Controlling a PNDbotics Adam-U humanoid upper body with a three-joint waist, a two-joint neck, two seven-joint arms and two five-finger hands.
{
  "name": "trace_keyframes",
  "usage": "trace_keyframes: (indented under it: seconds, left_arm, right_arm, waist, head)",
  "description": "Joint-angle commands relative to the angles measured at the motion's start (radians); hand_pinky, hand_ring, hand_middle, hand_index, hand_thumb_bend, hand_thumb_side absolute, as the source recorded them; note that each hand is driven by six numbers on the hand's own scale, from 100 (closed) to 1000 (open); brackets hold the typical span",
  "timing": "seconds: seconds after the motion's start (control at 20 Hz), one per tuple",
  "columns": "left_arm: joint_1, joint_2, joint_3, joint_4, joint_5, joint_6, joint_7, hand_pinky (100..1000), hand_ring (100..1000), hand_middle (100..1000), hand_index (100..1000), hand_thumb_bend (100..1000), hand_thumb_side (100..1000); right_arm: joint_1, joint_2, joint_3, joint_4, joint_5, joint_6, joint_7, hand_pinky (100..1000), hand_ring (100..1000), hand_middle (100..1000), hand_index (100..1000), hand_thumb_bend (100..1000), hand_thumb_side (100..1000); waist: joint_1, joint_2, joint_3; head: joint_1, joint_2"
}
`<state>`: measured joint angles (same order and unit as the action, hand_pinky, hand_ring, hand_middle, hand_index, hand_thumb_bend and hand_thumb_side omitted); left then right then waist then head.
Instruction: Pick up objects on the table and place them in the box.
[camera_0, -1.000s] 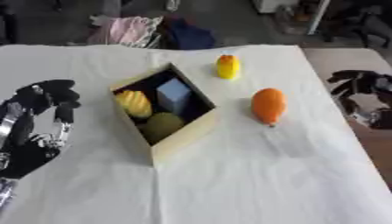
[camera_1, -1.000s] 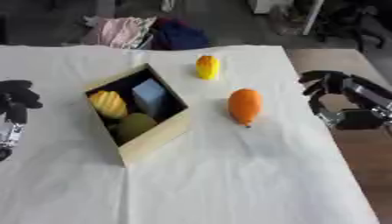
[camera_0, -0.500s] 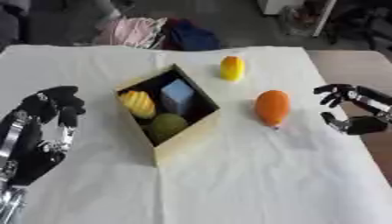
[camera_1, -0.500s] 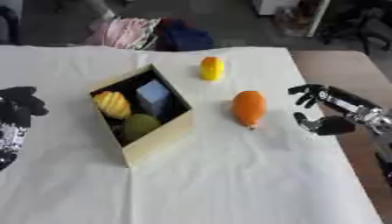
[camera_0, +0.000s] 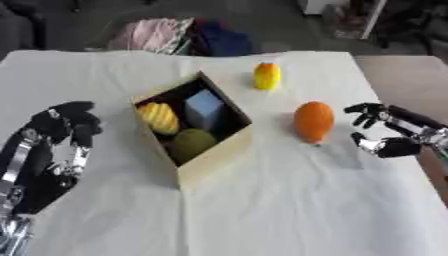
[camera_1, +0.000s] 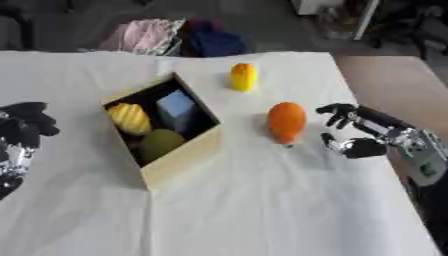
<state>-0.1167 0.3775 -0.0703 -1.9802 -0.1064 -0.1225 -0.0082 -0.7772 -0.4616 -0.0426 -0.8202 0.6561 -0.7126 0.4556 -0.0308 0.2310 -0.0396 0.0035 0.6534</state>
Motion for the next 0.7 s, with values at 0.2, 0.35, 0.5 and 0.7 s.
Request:
trace_keyframes:
  seconds: [0.2,0.35,0.5,0.7]
  left_arm:
    - [-0.017,0.004,-0.001,-0.020,0.000,0.001,-0.011,670,609,595,804,100,534]
    - [-0.020,0.001,-0.002,-0.020,0.001,0.001,-0.013,670,610,595,804,100,535]
    - [-0.025,-0.001,-0.005,-0.020,0.003,0.000,-0.017,670,610,595,805,100,530]
    - [-0.029,-0.005,-0.006,-0.020,0.004,0.000,-0.022,670,610,595,805,100,528]
  right_arm:
    - [-0.038,0.002,-0.010,-0.002,0.024,-0.025,0.000,708,774,933,972,100,605]
    - [-0.044,0.014,-0.012,0.003,0.040,-0.020,-0.004,710,776,946,976,100,614]
    - [-0.051,0.028,-0.012,0.002,0.065,-0.017,-0.016,714,776,955,979,100,600]
    - [-0.056,0.043,-0.005,-0.014,0.106,-0.024,-0.044,716,775,953,972,100,557]
  waist:
    - [0.016,0.003,0.010]
    - [0.016,0.005,0.016]
    - [0.017,0.008,0.022]
    - [0.018,0.011,0.028]
  head:
    - [-0.017,-0.016]
    - [-0.024,-0.020]
    - [-0.030,-0.025]
    - [-0.035,-0.028]
